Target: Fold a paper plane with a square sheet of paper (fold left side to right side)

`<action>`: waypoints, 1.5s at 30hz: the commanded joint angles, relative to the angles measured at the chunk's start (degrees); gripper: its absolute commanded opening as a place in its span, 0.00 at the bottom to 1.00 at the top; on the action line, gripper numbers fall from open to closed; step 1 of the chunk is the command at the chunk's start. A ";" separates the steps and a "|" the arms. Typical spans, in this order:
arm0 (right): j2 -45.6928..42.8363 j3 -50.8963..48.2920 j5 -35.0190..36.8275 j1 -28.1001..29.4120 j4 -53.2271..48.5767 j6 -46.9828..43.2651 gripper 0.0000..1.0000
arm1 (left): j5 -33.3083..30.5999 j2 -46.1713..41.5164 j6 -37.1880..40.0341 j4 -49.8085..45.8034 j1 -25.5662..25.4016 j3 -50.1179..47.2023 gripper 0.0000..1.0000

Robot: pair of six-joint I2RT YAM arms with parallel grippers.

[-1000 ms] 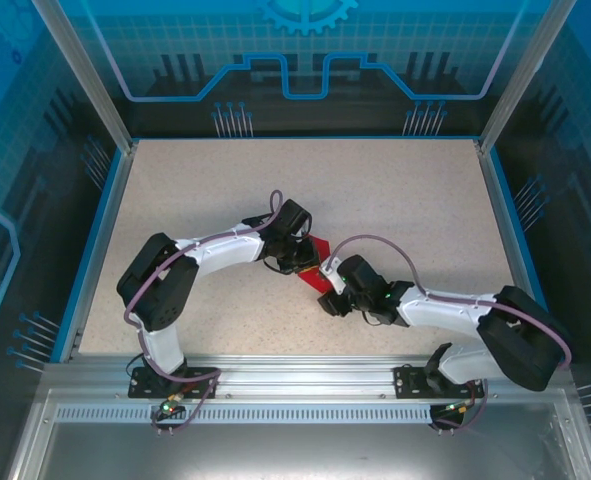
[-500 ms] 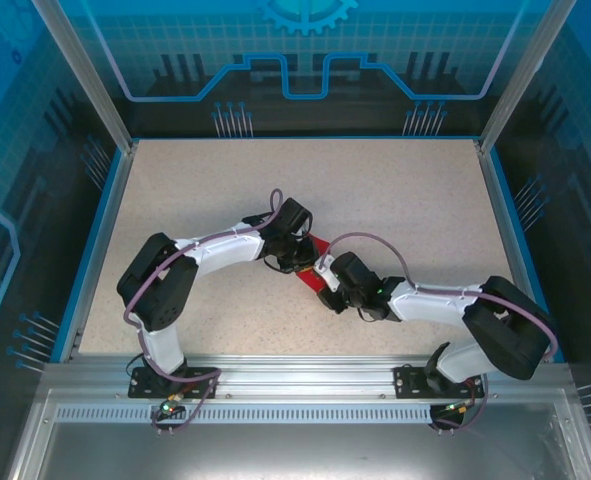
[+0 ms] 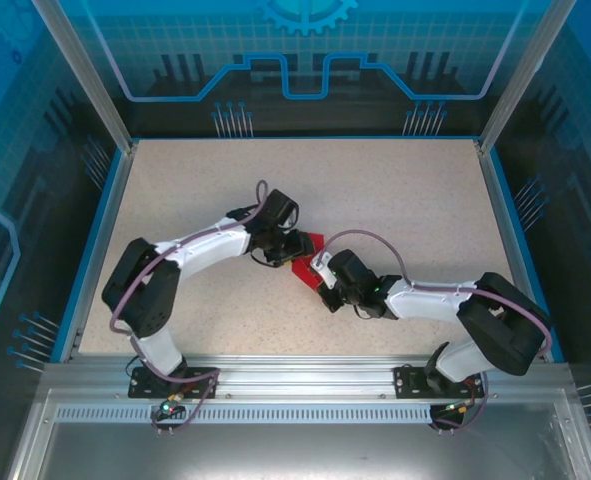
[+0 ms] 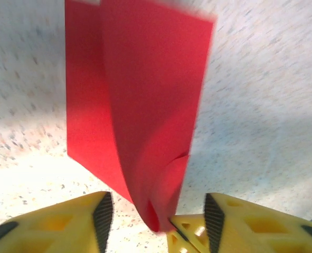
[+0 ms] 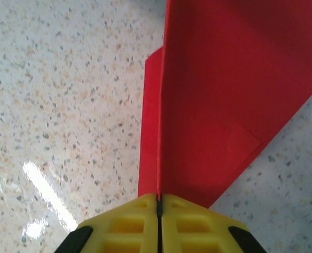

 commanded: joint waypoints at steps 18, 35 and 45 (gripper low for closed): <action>-1.35 -3.92 -7.92 -6.13 1.09 3.06 0.04 | 5.22 -3.53 -3.55 11.59 3.11 -12.36 0.33; -0.34 -3.71 -15.45 -11.35 1.45 4.72 0.03 | 6.89 11.04 -3.64 11.09 -1.29 -0.80 0.28; 3.79 -0.41 -24.34 -15.68 -0.91 5.56 0.04 | 6.91 13.99 -3.99 10.86 -1.91 1.06 0.28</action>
